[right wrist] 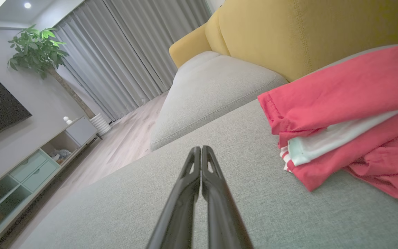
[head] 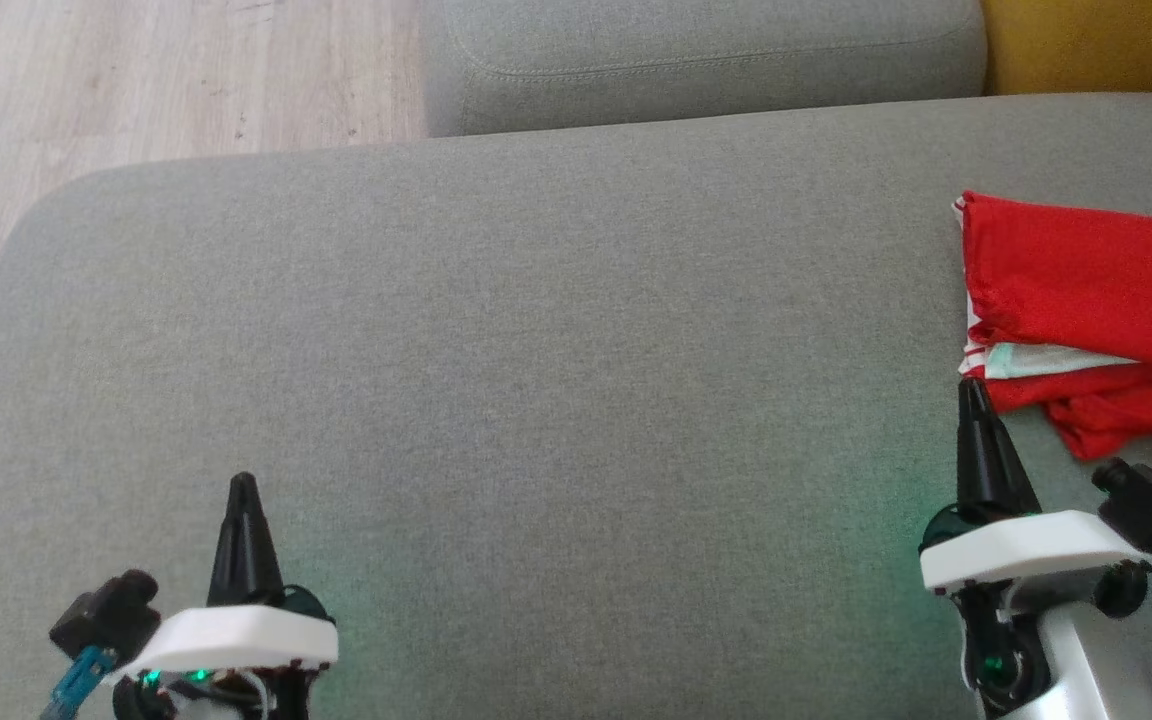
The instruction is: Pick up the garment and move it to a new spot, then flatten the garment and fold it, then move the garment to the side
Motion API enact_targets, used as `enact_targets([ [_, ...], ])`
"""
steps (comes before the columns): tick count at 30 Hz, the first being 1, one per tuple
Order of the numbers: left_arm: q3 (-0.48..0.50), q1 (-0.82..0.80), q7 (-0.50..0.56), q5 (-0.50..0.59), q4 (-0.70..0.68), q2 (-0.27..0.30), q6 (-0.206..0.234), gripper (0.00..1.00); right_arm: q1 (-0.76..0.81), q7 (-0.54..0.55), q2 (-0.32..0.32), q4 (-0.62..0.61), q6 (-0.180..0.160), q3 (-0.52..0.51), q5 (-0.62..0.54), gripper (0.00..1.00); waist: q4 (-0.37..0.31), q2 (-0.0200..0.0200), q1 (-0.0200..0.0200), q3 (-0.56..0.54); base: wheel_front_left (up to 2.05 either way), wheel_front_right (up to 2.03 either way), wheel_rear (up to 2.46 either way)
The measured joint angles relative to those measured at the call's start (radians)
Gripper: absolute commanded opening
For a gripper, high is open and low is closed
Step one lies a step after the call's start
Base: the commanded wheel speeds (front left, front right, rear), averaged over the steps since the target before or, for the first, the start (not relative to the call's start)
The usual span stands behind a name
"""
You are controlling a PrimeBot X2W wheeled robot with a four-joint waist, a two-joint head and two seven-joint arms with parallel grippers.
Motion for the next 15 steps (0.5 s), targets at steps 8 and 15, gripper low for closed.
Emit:
enact_targets([
  [8,0.007,0.0,0.02,-0.081,-0.009,0.0,-0.006,0.0,0.001,0.025,0.0,-0.004,0.0,-0.009,0.097,0.0,0.002,0.0,0.0,-0.004,0.0,0.0,0.0],
  [15,0.029,0.0,0.042,-0.153,-0.012,0.0,-0.009,0.0,0.001,0.041,-0.001,-0.007,0.0,-0.016,0.179,0.0,0.004,0.0,0.0,-0.007,0.0,0.0,0.0],
])
